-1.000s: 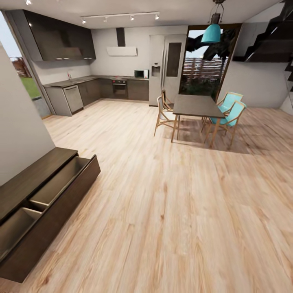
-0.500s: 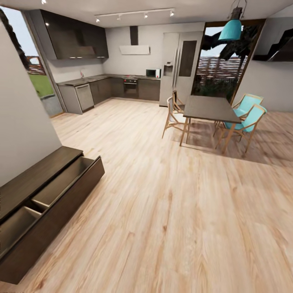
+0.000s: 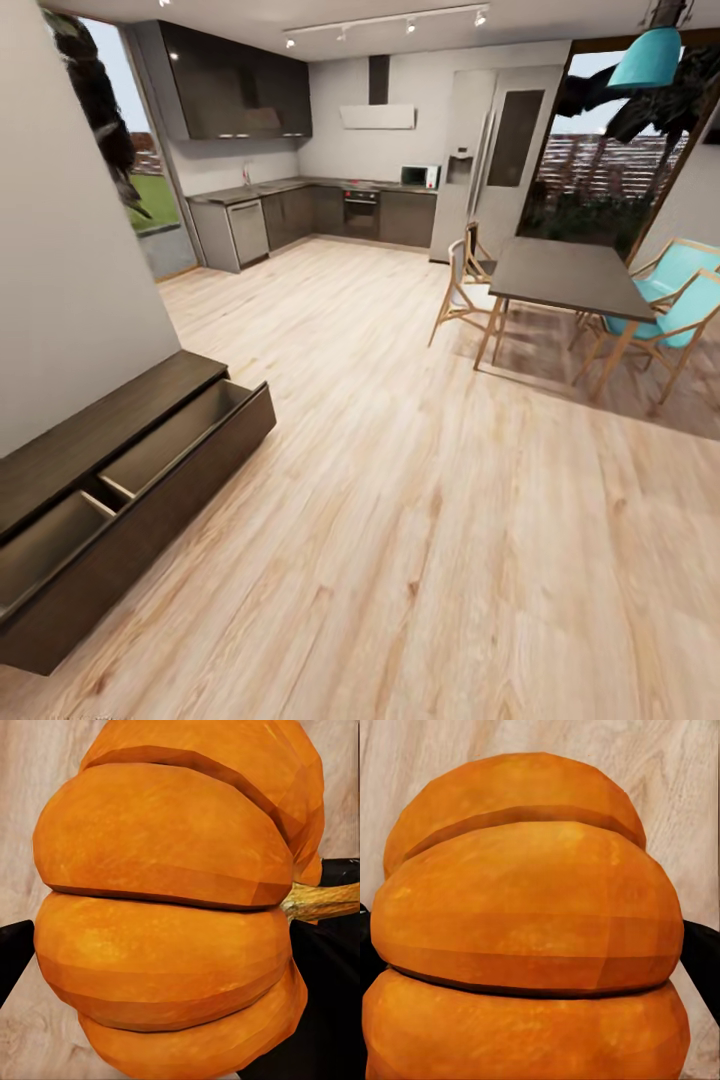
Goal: Place each of the two pumpkins and all three candles from the living room inside a cabinet in the living room (use any cabinet), then make sure every cabinet is closed, and position the cauldron so it is next to a table in the living room.
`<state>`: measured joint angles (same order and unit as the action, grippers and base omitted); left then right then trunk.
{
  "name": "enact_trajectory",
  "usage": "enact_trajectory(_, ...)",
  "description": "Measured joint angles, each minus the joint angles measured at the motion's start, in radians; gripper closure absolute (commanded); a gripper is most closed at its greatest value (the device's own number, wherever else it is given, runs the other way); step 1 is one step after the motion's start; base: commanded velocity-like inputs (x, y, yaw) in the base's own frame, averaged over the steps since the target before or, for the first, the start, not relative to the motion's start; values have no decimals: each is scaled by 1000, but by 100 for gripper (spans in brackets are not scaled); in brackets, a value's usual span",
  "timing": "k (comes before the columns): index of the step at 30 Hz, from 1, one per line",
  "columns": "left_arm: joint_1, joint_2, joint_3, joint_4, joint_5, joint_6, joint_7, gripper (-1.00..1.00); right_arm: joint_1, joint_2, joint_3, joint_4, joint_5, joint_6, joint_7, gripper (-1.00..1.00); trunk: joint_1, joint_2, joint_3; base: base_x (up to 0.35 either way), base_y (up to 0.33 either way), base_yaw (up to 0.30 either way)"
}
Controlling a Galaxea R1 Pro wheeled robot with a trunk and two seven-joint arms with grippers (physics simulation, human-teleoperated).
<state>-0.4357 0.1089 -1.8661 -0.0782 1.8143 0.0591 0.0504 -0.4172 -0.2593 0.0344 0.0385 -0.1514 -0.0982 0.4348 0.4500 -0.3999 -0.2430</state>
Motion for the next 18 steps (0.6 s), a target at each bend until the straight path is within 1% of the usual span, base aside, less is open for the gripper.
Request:
enact_trajectory(13, 0, 1, 1, 1, 0, 0, 0, 100, 0, -2, -1, -2, -1, 2, -6, 100, 0, 0, -5, 254, -239, 281)
enact_trajectory(15, 0, 1, 1, 1, 0, 0, 0, 100, 0, -3, -2, -3, 0, 4, -25, 100, 0, 0, -5, 254, -239, 292)
enact_trajectory(18, 0, 2, 1, 1, 0, 0, 0, 100, 0, -1, 0, -3, 1, 6, -73, 100, 0, 0, -5, 254, -239, 292)
